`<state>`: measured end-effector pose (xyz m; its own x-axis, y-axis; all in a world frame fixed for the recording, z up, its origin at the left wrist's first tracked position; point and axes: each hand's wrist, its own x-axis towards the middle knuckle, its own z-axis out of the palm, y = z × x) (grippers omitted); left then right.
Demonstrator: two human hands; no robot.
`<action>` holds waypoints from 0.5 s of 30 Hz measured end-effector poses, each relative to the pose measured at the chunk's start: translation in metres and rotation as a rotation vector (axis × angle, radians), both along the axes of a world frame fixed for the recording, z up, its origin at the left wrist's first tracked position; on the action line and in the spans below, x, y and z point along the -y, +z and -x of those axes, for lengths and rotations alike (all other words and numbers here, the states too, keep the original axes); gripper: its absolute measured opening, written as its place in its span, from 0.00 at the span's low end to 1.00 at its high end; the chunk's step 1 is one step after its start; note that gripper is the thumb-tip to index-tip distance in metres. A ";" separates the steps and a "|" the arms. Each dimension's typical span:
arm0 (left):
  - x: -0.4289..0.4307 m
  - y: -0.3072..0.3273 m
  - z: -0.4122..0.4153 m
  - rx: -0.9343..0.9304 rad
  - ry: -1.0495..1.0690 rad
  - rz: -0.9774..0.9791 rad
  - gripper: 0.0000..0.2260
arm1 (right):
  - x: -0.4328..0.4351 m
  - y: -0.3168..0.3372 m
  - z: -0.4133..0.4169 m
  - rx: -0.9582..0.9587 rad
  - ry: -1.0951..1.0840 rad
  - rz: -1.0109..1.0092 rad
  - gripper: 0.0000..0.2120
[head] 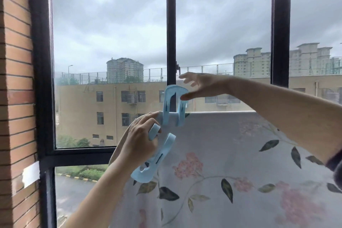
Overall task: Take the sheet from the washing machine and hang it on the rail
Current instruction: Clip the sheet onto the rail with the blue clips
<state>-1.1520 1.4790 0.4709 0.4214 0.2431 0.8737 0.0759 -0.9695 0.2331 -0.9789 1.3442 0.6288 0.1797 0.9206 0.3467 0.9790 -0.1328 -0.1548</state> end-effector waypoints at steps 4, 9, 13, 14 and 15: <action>0.038 -0.003 -0.005 0.106 0.063 0.080 0.11 | 0.046 -0.025 -0.008 0.010 0.034 -0.012 0.39; 0.101 -0.004 -0.032 0.297 0.073 0.432 0.07 | 0.101 -0.076 -0.018 -0.237 0.110 0.040 0.37; 0.143 0.001 -0.051 0.458 -0.096 0.798 0.02 | 0.125 -0.128 -0.009 -0.708 0.215 0.071 0.42; 0.152 -0.001 -0.055 0.486 -0.151 0.842 0.02 | 0.128 -0.141 -0.009 -0.791 0.232 0.078 0.41; 0.159 -0.003 -0.060 0.506 -0.191 0.871 0.02 | 0.131 -0.153 -0.009 -0.864 0.242 0.073 0.41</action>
<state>-1.0923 1.3200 0.4679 0.1506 0.8456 0.5122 -0.3651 -0.4339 0.8237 -0.9701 1.2133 0.4755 0.1495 0.9815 0.1199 0.5274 0.0234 -0.8493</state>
